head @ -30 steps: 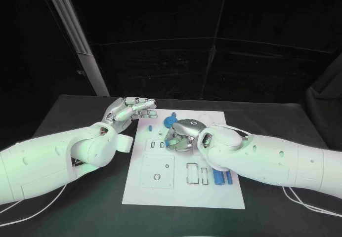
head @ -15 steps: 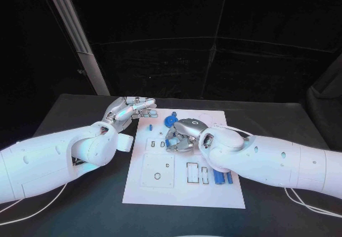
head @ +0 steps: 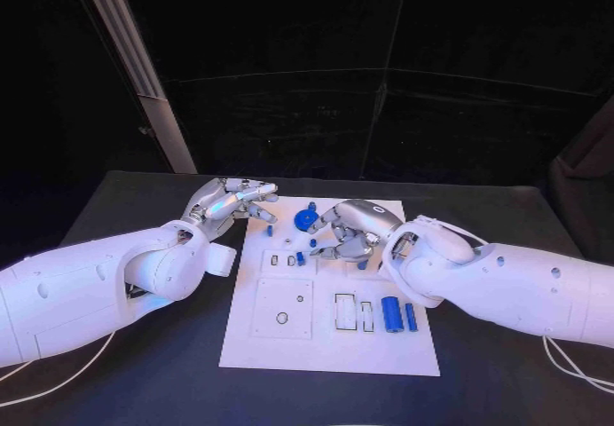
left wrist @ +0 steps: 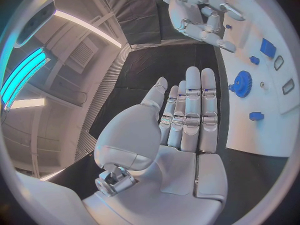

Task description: Assemble the parts on the task board

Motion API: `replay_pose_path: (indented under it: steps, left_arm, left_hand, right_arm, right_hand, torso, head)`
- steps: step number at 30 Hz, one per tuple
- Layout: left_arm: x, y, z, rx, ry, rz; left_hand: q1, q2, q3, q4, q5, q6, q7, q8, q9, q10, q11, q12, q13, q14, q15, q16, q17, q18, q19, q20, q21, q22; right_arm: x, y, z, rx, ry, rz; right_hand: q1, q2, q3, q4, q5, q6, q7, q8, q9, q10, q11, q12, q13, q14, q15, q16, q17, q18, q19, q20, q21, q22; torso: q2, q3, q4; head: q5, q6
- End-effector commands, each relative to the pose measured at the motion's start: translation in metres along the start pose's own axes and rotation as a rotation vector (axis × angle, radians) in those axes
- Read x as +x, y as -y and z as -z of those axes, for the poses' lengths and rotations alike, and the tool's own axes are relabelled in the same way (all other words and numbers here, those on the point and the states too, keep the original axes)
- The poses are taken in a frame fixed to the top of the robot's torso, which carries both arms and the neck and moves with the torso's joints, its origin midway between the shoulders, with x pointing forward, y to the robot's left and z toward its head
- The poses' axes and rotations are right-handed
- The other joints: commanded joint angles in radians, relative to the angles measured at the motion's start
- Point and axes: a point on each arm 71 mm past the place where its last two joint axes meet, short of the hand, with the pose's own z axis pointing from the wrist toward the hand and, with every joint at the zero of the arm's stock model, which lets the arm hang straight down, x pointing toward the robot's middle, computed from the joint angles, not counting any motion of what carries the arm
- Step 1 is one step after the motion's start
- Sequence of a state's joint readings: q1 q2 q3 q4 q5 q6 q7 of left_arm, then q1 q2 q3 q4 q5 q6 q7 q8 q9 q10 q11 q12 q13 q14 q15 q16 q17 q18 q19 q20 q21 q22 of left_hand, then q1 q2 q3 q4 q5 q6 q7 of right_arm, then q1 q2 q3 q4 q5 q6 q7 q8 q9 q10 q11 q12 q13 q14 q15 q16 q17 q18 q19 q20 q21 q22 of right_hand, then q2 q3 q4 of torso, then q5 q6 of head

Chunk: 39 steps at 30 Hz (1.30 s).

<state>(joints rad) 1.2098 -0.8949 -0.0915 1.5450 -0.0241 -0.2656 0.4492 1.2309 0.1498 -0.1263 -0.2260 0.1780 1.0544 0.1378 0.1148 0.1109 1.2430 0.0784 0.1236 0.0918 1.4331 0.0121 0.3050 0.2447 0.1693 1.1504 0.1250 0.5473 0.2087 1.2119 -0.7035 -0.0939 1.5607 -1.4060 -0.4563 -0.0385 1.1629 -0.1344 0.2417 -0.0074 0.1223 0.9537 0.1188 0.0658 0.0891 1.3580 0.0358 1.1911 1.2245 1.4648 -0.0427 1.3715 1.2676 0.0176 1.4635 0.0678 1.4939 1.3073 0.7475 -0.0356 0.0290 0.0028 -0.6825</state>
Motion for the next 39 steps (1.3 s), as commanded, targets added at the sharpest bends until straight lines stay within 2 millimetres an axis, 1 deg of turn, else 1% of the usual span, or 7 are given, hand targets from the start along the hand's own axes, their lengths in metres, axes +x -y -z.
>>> replay_pose_path:
  steps: [1, 4, 9, 15, 19, 27, 39]
  left_arm:
    - [0.002, -0.004, -0.001, -0.125, -0.081, -0.134]
    - [0.002, -0.004, -0.002, -0.214, -0.136, -0.231]
    - [0.006, -0.001, -0.005, -0.349, -0.248, -0.452]
    - [0.01, 0.009, -0.018, -0.529, -0.281, -0.723]
    - [0.013, 0.015, -0.03, -0.607, -0.27, -0.832]
    - [0.028, 0.007, -0.048, -0.715, -0.246, -0.944]
    - [0.054, -0.007, -0.066, -0.782, -0.27, -1.042]
  left_hand:
    - [-0.034, -0.002, -0.024, 0.013, -0.005, 0.036, -0.023, 0.019, 0.02, 0.071, -0.031, 0.038, 0.033, 0.08, -0.035, 0.113, 0.082, 0.014, 0.079, -0.034, 0.076, 0.039]
    - [-0.03, 0.006, -0.038, 0.005, 0.023, 0.059, -0.046, 0.043, 0.071, 0.117, -0.053, 0.092, 0.117, 0.079, -0.065, 0.577, 0.532, 0.007, 0.117, -0.067, 0.191, 0.122]
    - [-0.026, 0.025, -0.025, -0.006, -0.051, 0.061, -0.07, 0.079, 0.151, 0.132, -0.076, 0.2, 0.277, 0.082, -0.08, 0.874, 0.859, -0.031, 0.17, -0.081, 0.441, 0.431]
    - [-0.176, 0.034, -0.085, 0.142, -0.128, 0.038, -0.084, 0.164, 0.315, 0.179, -0.093, 0.767, 0.866, 0.101, -0.091, 1.101, 1.121, -0.069, 0.224, -0.094, 0.676, 0.747]
    - [-0.179, 0.036, -0.145, 0.23, -0.121, -0.021, -0.097, 0.249, 0.501, 0.161, -0.097, 0.952, 1.073, 0.11, -0.097, 1.171, 1.206, -0.088, 0.244, -0.103, 0.791, 0.908]
    - [-0.155, 0.028, -0.228, 0.332, -0.127, -0.07, -0.098, 0.301, 0.698, 0.169, -0.106, 1.057, 1.199, 0.118, -0.099, 1.208, 1.253, -0.1, 0.252, -0.101, 0.858, 1.01]
    - [-0.132, 0.039, -0.245, 0.367, -0.128, -0.073, -0.101, 0.306, 0.766, 0.181, -0.109, 1.085, 1.232, 0.124, -0.102, 1.226, 1.275, -0.105, 0.259, -0.102, 0.874, 1.041]
  right_arm:
    - [-0.019, 0.005, 0.004, -0.033, 0.009, -0.242]
    - [-0.038, 0.022, 0.011, 0.023, 0.023, -0.345]
    - [-0.062, 0.047, 0.022, 0.114, 0.074, -0.467]
    - [-0.079, 0.071, 0.033, 0.185, 0.124, -0.518]
    - [-0.082, 0.079, 0.035, 0.211, 0.133, -0.53]
    - [-0.082, 0.084, 0.035, 0.237, 0.133, -0.548]
    - [-0.081, 0.083, 0.031, 0.239, 0.124, -0.54]
  right_hand:
    - [0.029, 0.012, 0.015, -0.016, -0.003, 0.011, -0.001, 0.002, 0.003, -0.064, -0.002, -0.115, -0.101, 0.002, 0.002, -0.079, -0.093, 0.044, -0.051, 0.004, -0.07, -0.001]
    - [0.039, 0.024, 0.028, -0.037, 0.002, 0.012, 0.0, 0.0, 0.005, -0.12, -0.002, -0.24, -0.214, -0.023, 0.001, -0.168, -0.182, 0.067, -0.113, 0.004, -0.148, -0.113]
    - [0.045, 0.035, 0.041, -0.051, 0.012, 0.013, -0.001, 0.0, 0.007, -0.12, -0.003, -0.262, -0.239, -0.019, 0.001, -0.188, -0.193, 0.07, -0.114, 0.002, -0.165, -0.13]
    - [0.042, 0.037, 0.045, -0.058, 0.016, 0.013, -0.001, -0.001, 0.007, -0.118, -0.004, -0.271, -0.252, -0.015, 0.0, -0.198, -0.197, 0.07, -0.113, 0.001, -0.172, -0.137]
    - [0.041, 0.038, 0.045, -0.059, 0.016, 0.013, -0.001, -0.001, 0.008, -0.118, -0.004, -0.272, -0.253, -0.015, 0.0, -0.199, -0.198, 0.07, -0.112, 0.001, -0.173, -0.138]
    - [0.038, 0.038, 0.046, -0.061, 0.02, 0.013, -0.001, -0.001, 0.008, -0.116, -0.004, -0.272, -0.255, -0.013, 0.0, -0.201, -0.196, 0.071, -0.111, 0.001, -0.175, -0.14]
    - [0.036, 0.038, 0.047, -0.063, 0.023, 0.012, -0.001, -0.001, 0.008, -0.115, -0.004, -0.272, -0.256, -0.012, -0.001, -0.203, -0.197, 0.071, -0.111, 0.001, -0.178, -0.142]
  torso:
    - [-0.003, 0.0, 0.0003]
    - [-0.007, -0.0008, 0.0002]
    - [-0.019, 0.0008, 0.0013]
    - [-0.036, 0.0088, 0.0012]
    - [-0.046, 0.0126, 0.0021]
    - [-0.057, 0.0162, 0.0036]
    - [-0.059, 0.0172, 0.0021]
  head:
    - [-0.002, 0.003]
    - [-0.004, 0.003]
    - [-0.005, -0.003]
    - [0.001, -0.012]
    - [0.002, -0.017]
    - [0.005, -0.027]
    - [0.015, -0.031]
